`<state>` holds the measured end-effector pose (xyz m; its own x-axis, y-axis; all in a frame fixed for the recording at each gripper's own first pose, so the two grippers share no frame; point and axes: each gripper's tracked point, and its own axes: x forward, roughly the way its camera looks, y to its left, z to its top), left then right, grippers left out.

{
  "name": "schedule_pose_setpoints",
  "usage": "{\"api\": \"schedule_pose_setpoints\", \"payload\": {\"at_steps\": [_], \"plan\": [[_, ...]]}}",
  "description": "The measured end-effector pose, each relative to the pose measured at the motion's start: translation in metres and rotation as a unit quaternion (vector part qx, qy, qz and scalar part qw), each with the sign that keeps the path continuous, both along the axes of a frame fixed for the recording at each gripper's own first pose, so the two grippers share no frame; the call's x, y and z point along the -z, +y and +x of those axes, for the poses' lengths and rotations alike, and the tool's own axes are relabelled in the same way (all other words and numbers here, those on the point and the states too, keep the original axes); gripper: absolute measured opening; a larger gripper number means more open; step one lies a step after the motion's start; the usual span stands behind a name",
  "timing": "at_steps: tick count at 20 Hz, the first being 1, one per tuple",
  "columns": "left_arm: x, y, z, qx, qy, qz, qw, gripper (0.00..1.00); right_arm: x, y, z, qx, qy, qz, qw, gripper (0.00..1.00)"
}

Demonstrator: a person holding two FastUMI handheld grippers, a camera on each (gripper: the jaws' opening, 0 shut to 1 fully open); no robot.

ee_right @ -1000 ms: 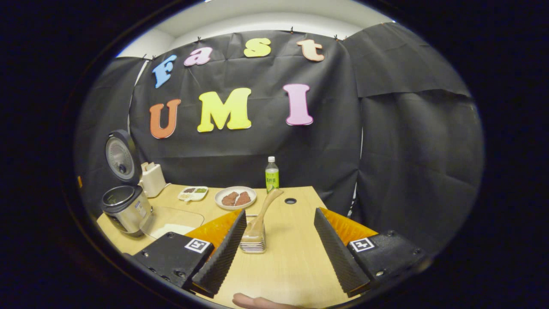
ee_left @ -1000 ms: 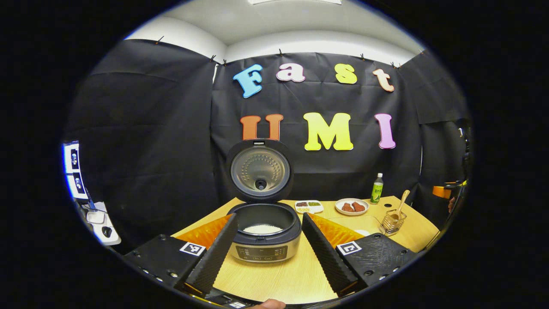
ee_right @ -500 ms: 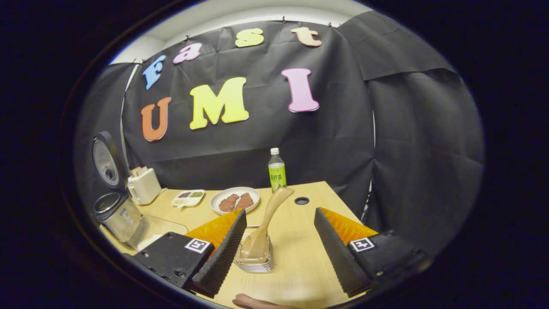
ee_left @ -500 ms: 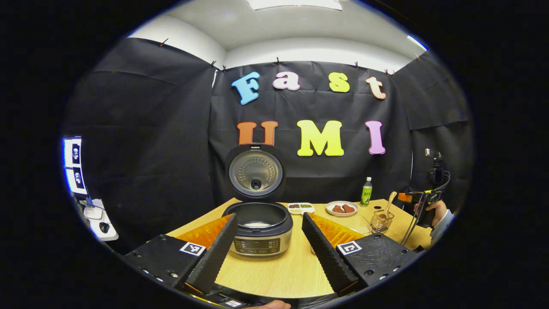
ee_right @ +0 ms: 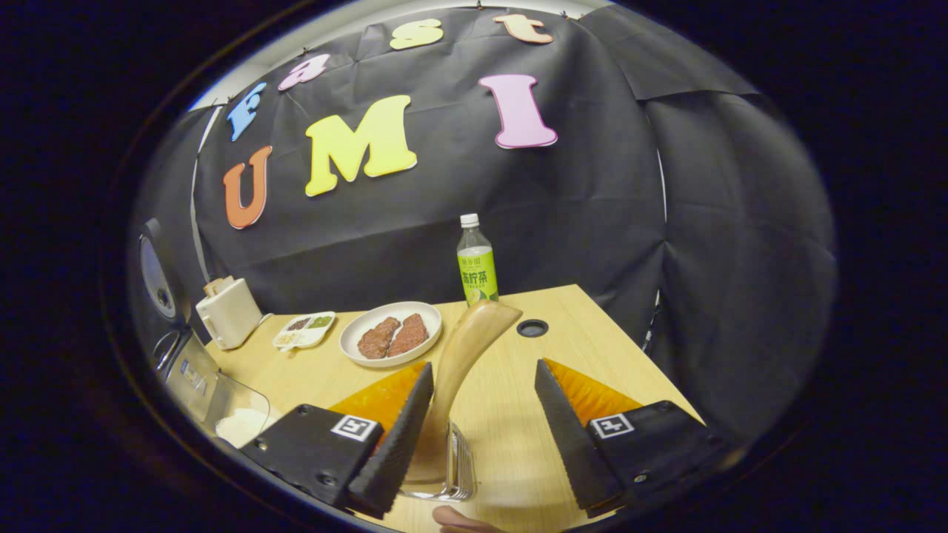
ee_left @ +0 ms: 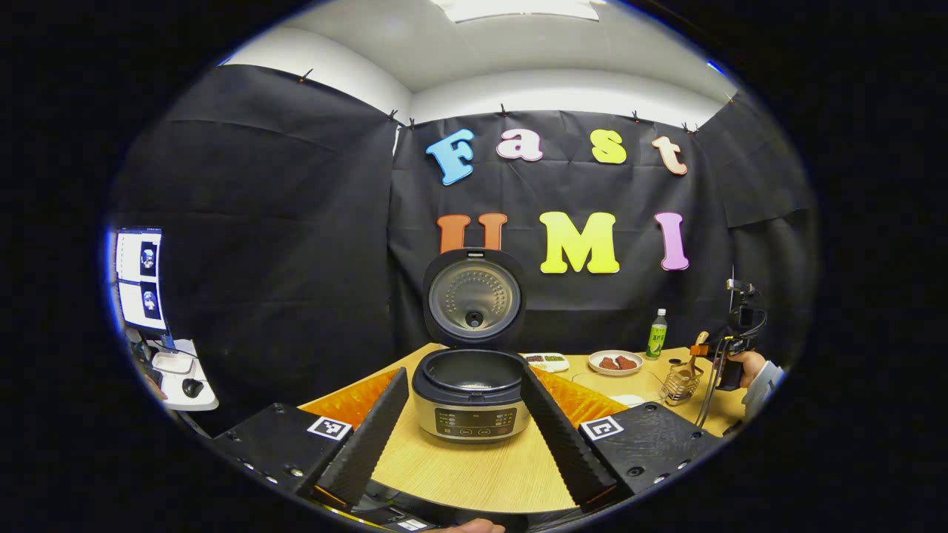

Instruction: Close the left gripper, press the button to open the rice cooker; take a wooden spoon from the chopstick holder with the right hand, scoop a spoonful of rice and pour it into the rice cooker, then put the wooden spoon back into the chopstick holder.

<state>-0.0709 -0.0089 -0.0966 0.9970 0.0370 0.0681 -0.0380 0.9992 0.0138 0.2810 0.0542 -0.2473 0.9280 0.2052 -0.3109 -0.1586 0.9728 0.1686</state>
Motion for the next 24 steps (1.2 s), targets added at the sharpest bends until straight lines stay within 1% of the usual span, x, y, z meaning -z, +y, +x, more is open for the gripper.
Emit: {"api": "schedule_pose_setpoints", "payload": {"at_steps": [1, 2, 3, 4, 5, 6, 7, 8, 9, 10, 11, 12, 13, 14, 15, 16, 18, 24], "plan": [[0.001, -0.003, 0.0, 0.008, 0.004, -0.005, 1.0, 0.97, 0.003, 0.008, 0.0, -0.012, 0.017, 0.02, 1.0, 0.86], [0.001, -0.005, 0.001, 0.014, 0.004, -0.008, 1.0, 0.97, 0.005, 0.012, 0.003, -0.015, 0.034, 0.043, 0.998, 0.86], [-0.001, -0.007, 0.0, 0.02, 0.003, -0.009, 1.0, 0.97, 0.008, 0.009, 0.01, -0.002, 0.048, 0.059, 0.997, 0.85], [0.0, -0.008, 0.0, 0.022, 0.001, -0.008, 1.0, 0.97, 0.014, 0.001, 0.016, 0.02, 0.059, 0.049, 0.997, 0.74], [-0.001, -0.01, -0.002, 0.026, -0.002, -0.004, 1.0, 0.97, 0.017, 0.0, 0.018, 0.022, 0.058, 0.041, 0.997, 0.87], [-0.001, -0.012, -0.003, 0.03, -0.003, -0.001, 1.0, 0.97, 0.017, 0.0, 0.017, 0.018, 0.06, 0.029, 0.998, 0.89], [-0.001, -0.013, -0.002, 0.032, -0.002, 0.004, 0.999, 0.97, 0.018, 0.002, 0.019, 0.014, 0.063, 0.021, 0.998, 0.81], [0.001, -0.014, -0.003, 0.032, 0.0, 0.01, 0.999, 0.97, 0.015, 0.001, 0.019, 0.013, 0.062, 0.018, 0.998, 0.89], [0.003, -0.012, -0.002, 0.029, 0.002, 0.014, 0.999, 0.97, 0.008, 0.003, 0.019, 0.009, 0.052, 0.029, 0.998, 0.82], [0.004, -0.012, -0.002, 0.029, 0.002, 0.017, 0.999, 0.97, -0.001, 0.01, 0.019, -0.002, 0.045, 0.045, 0.998, 0.83], [0.005, -0.012, -0.001, 0.029, 0.004, 0.016, 0.999, 0.97, -0.002, 0.013, 0.013, -0.007, 0.045, 0.051, 0.998, 0.63], [0.007, -0.012, -0.001, 0.029, 0.006, 0.012, 0.999, 0.97, -0.002, 0.019, 0.015, -0.014, 0.048, 0.062, 0.997, 0.43], [0.007, -0.013, -0.003, 0.032, 0.008, 0.009, 0.999, 0.97, -0.007, 0.027, 0.004, -0.024, 0.049, 0.072, 0.996, 0.24], [0.007, -0.013, -0.004, 0.032, 0.008, 0.007, 0.999, 0.97, -0.011, 0.026, 0.003, -0.017, 0.04, 0.066, 0.997, 0.18], [0.007, -0.012, -0.005, 0.032, 0.008, 0.006, 0.999, 0.97, -0.017, 0.024, -0.001, -0.013, 0.025, 0.054, 0.998, 0.17], [0.006, -0.011, -0.007, 0.033, 0.008, 0.007, 0.999, 0.97, -0.026, 0.027, -0.006, -0.018, 0.012, 0.044, 0.999, 0.15], [0.005, -0.008, -0.01, 0.031, 0.004, 0.009, 0.999, 0.97, -0.042, 0.028, -0.017, -0.013, -0.011, 0.02, 1.0, 0.14], [0.007, -0.002, -0.024, 0.037, 0.002, 0.007, 0.999, 0.97, -0.096, 0.034, -0.049, -0.001, -0.068, -0.023, 0.997, 0.14]]}}
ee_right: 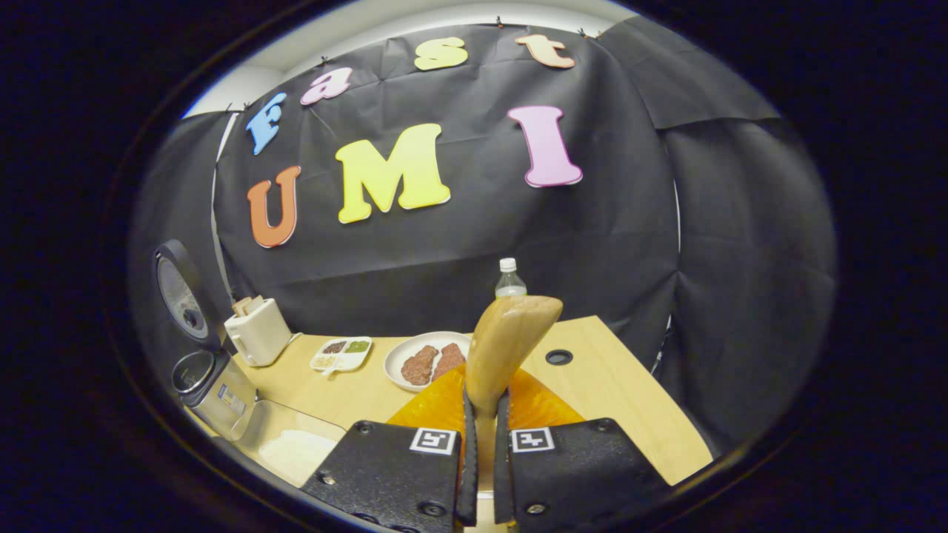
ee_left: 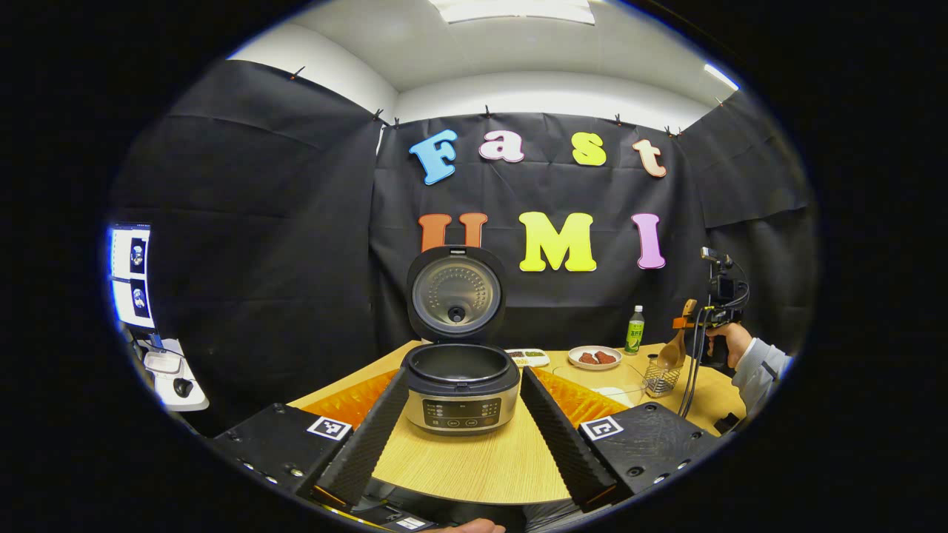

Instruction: Close the left gripper, press the button to open the rice cooker; take a wooden spoon from the chopstick holder with the right hand, scoop a spoonful of rice and pour it into the rice cooker, then put the wooden spoon back into the chopstick holder.

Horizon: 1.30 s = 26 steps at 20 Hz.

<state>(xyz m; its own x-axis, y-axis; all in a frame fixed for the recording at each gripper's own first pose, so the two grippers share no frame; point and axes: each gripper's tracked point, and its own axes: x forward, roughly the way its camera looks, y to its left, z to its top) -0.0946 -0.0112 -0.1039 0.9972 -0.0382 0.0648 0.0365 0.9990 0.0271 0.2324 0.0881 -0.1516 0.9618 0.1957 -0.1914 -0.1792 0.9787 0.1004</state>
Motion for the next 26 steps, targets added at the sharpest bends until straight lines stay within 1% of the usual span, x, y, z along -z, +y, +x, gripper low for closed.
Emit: {"api": "schedule_pose_setpoints", "payload": {"at_steps": [4, 8, 12, 14, 15, 16, 19, 22, 26], "plan": [[0.005, 0.002, -0.002, 0.004, 0.005, 0.005, 1.0, 0.97, -0.028, 0.023, -0.027, -0.005, -0.033, -0.022, 0.999, 0.14], [0.007, 0.003, -0.006, 0.011, 0.006, 0.01, 1.0, 0.97, -0.06, 0.064, -0.061, -0.021, -0.09, -0.032, 0.995, 0.13], [0.001, 0.008, -0.01, 0.009, -0.001, 0.005, 1.0, 0.97, -0.06, 0.118, -0.088, -0.043, -0.119, -0.042, 0.991, 0.14], [0.004, 0.011, -0.011, 0.008, 0.0, 0.002, 1.0, 0.97, -0.052, 0.138, -0.093, -0.042, -0.126, -0.05, 0.99, 0.12], [0.005, 0.013, -0.011, 0.007, 0.002, 0.0, 1.0, 0.97, -0.046, 0.149, -0.095, -0.045, -0.127, -0.055, 0.989, 0.17], [0.006, 0.014, -0.011, 0.007, 0.004, -0.001, 1.0, 0.97, -0.038, 0.159, -0.098, -0.047, -0.127, -0.061, 0.989, 0.11], [0.008, 0.021, -0.01, 0.005, 0.006, -0.006, 1.0, 0.97, -0.004, 0.187, -0.098, -0.053, -0.11, -0.071, 0.99, 0.08], [0.015, 0.025, -0.008, 0.005, 0.013, -0.014, 1.0, 0.97, 0.029, 0.198, -0.092, -0.044, -0.096, -0.088, 0.991, 0.08], [0.024, 0.027, -0.006, 0.006, 0.027, -0.016, 0.999, 0.97, 0.057, 0.194, -0.074, -0.012, -0.084, -0.105, 0.991, 0.08]]}}
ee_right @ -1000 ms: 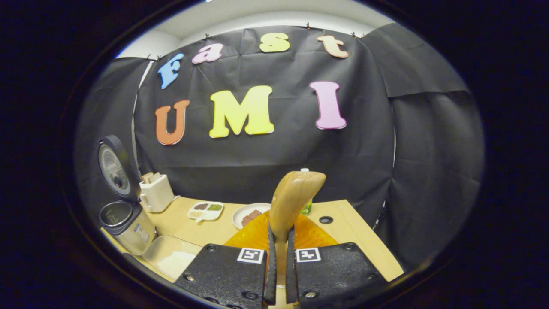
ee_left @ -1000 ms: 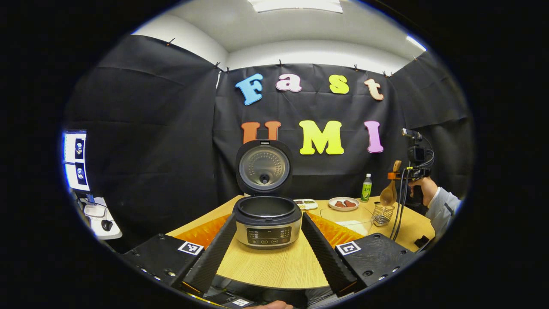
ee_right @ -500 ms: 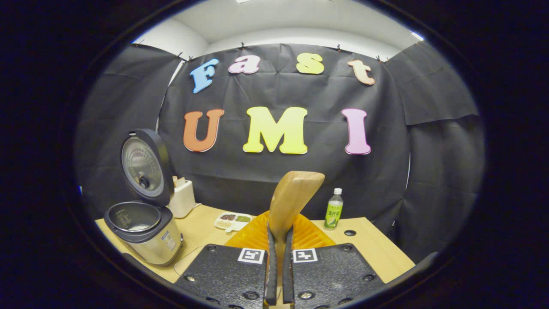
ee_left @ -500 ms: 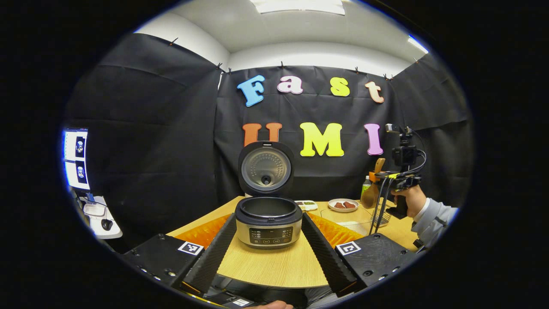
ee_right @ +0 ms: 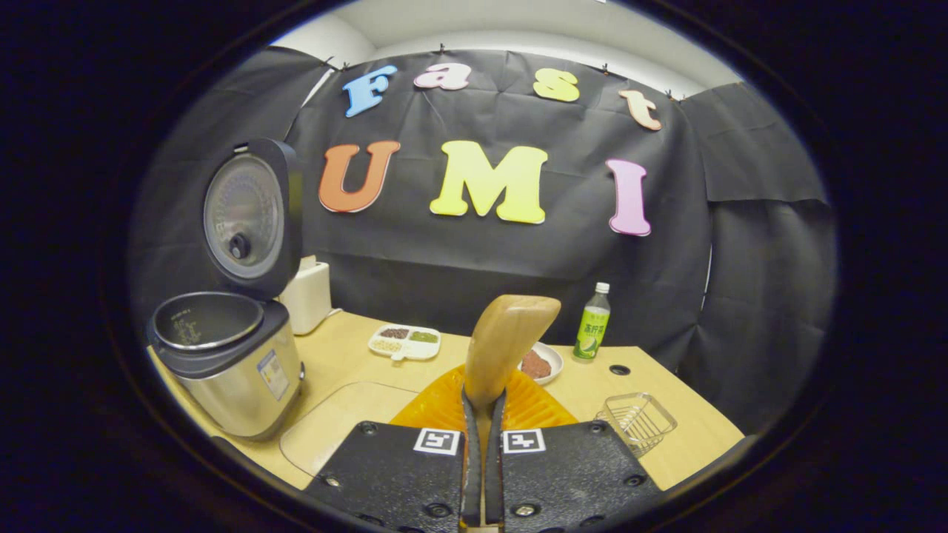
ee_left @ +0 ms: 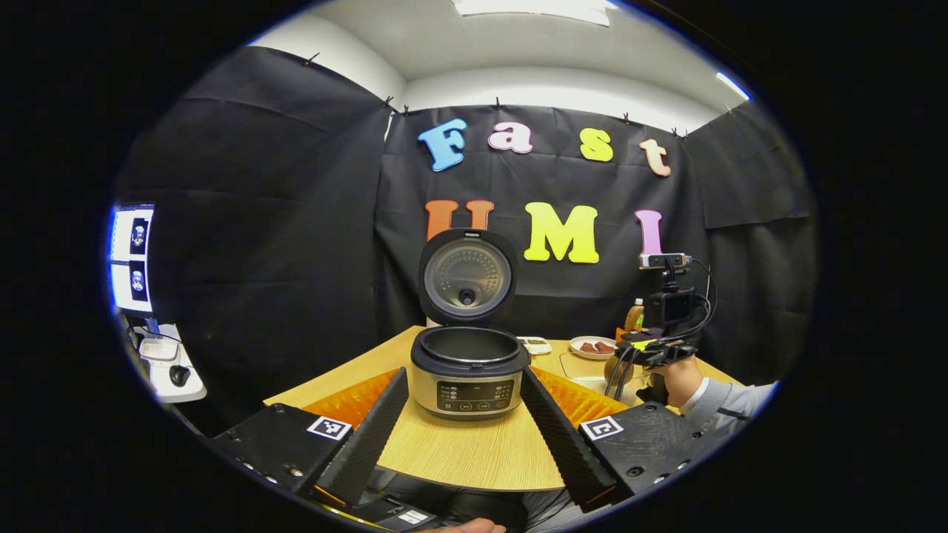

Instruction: Close the left gripper, press the button to open the rice cooker; take a wooden spoon from the chopstick holder with the right hand, scoop a spoonful of rice and pour it into the rice cooker, then put the wooden spoon back into the chopstick holder.

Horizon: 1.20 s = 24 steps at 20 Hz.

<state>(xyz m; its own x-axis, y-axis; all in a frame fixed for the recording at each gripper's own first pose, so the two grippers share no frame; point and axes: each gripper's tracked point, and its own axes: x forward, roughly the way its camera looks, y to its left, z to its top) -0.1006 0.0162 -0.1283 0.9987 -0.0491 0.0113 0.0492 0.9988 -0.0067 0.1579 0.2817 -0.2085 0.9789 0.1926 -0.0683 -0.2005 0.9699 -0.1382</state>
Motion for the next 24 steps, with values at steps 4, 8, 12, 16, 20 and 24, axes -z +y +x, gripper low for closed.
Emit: {"api": "schedule_pose_setpoints", "payload": {"at_steps": [4, 8, 12, 16, 20, 24], "plan": [[0.004, 0.001, 0.004, 0.0, 0.006, 0.0, 1.0, 0.97, 0.018, 0.002, 0.013, 0.001, 0.011, 0.008, 1.0, 0.07], [0.009, 0.002, 0.005, 0.0, 0.012, 0.003, 1.0, 0.97, 0.023, 0.006, 0.017, -0.004, 0.007, 0.017, 1.0, 0.08], [0.011, -0.007, 0.008, 0.009, 0.016, 0.005, 1.0, 0.97, 0.042, 0.058, -0.004, -0.117, 0.091, 0.096, 0.984, 0.08], [0.018, -0.004, 0.012, 0.004, 0.028, 0.002, 1.0, 0.97, 0.042, 0.065, -0.014, -0.163, 0.153, 0.186, 0.957, 0.08], [0.018, -0.011, 0.012, 0.009, 0.032, -0.011, 0.999, 0.97, 0.053, 0.047, 0.004, -0.165, 0.237, 0.308, 0.906, 0.07], [0.018, -0.012, 0.013, 0.006, 0.03, 0.008, 0.999, 0.97, 0.058, 0.035, 0.006, -0.145, 0.3, 0.401, 0.853, 0.06]]}}
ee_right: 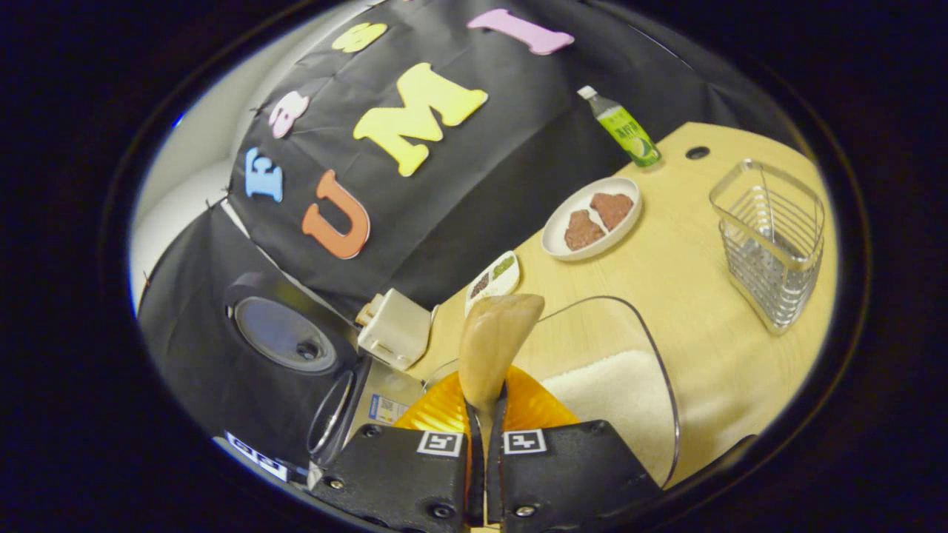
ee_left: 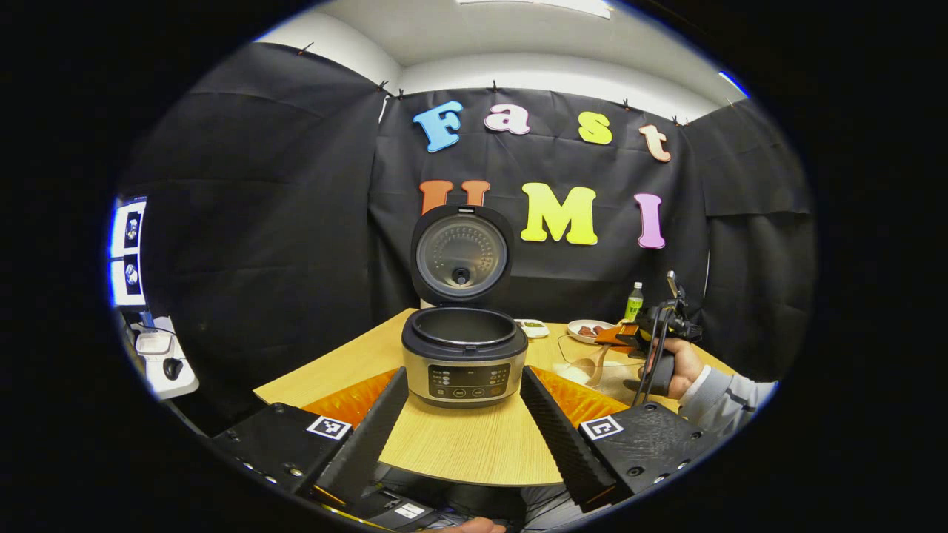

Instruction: Close the left gripper, press the button to open the rice cooker; take a wooden spoon from the chopstick holder with the right hand, scoop a spoonful of rice and pour it into the rice cooker, then put the wooden spoon back into the chopstick holder.

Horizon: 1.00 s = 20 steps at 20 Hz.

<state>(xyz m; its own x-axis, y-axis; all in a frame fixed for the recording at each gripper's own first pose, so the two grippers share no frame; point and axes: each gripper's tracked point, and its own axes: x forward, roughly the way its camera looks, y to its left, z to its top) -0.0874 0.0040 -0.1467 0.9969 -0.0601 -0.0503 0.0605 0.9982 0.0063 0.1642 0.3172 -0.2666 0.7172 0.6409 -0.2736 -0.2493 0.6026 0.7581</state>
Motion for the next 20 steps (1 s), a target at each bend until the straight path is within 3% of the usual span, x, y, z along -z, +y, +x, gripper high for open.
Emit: {"api": "schedule_pose_setpoints", "payload": {"at_steps": [2, 5, 11, 14, 17, 18, 20], "plan": [[-0.003, 0.0, -0.002, 0.001, -0.003, 0.006, 1.0, 0.97, 0.002, -0.008, 0.001, 0.014, 0.044, 0.049, 0.998, 0.07], [-0.003, -0.001, -0.003, 0.003, -0.003, 0.006, 1.0, 0.97, -0.014, -0.017, 0.005, 0.033, 0.062, 0.121, 0.99, 0.07], [-0.001, 0.001, -0.002, 0.003, -0.001, -0.003, 1.0, 0.97, -0.033, -0.043, 0.007, 0.065, 0.071, 0.167, 0.981, 0.06], [-0.001, 0.0, -0.001, 0.003, 0.0, -0.002, 1.0, 0.97, -0.041, -0.053, 0.009, 0.059, 0.112, 0.262, 0.957, 0.07], [0.002, -0.002, -0.001, 0.004, 0.005, 0.005, 1.0, 0.97, -0.055, -0.064, 0.012, 0.057, 0.161, 0.391, 0.904, 0.06], [0.003, -0.002, 0.0, 0.002, 0.006, 0.008, 1.0, 0.97, -0.058, -0.064, 0.013, 0.058, 0.162, 0.406, 0.898, 0.06], [0.002, -0.003, -0.003, 0.003, 0.005, 0.01, 1.0, 0.97, -0.063, -0.062, 0.01, 0.063, 0.149, 0.399, 0.902, 0.06]]}}
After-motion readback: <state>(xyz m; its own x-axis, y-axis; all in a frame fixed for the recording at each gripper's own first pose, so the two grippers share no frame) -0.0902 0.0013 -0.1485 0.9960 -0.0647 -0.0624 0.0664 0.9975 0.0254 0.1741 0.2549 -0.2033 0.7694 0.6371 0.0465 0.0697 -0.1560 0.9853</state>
